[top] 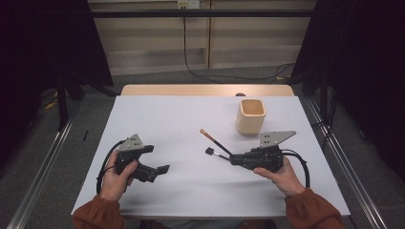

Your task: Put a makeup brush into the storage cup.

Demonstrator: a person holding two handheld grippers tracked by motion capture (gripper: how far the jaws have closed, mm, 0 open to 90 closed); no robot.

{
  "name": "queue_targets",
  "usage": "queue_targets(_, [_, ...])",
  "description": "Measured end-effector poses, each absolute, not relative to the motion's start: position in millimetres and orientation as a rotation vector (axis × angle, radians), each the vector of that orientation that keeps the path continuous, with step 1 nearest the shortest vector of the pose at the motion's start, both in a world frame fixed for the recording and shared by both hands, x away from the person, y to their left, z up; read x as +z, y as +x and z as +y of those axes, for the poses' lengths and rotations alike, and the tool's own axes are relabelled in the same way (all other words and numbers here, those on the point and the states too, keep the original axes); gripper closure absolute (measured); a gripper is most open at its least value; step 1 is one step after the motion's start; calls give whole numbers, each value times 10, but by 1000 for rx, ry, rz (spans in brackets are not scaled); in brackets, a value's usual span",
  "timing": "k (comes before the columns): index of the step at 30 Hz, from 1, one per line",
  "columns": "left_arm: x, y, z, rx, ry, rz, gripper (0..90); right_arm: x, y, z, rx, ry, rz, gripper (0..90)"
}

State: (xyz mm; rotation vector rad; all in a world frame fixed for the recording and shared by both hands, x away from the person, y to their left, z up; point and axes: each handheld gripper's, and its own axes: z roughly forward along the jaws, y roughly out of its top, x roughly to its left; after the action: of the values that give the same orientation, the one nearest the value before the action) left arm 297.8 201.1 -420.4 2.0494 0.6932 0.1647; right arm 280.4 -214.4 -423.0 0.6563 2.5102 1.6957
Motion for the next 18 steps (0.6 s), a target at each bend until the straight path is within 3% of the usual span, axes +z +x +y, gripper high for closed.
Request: queue_targets(18, [-4171,2895,1972,216,1967,653,27,-4217,2800,-2160,1730,663,2452,856])
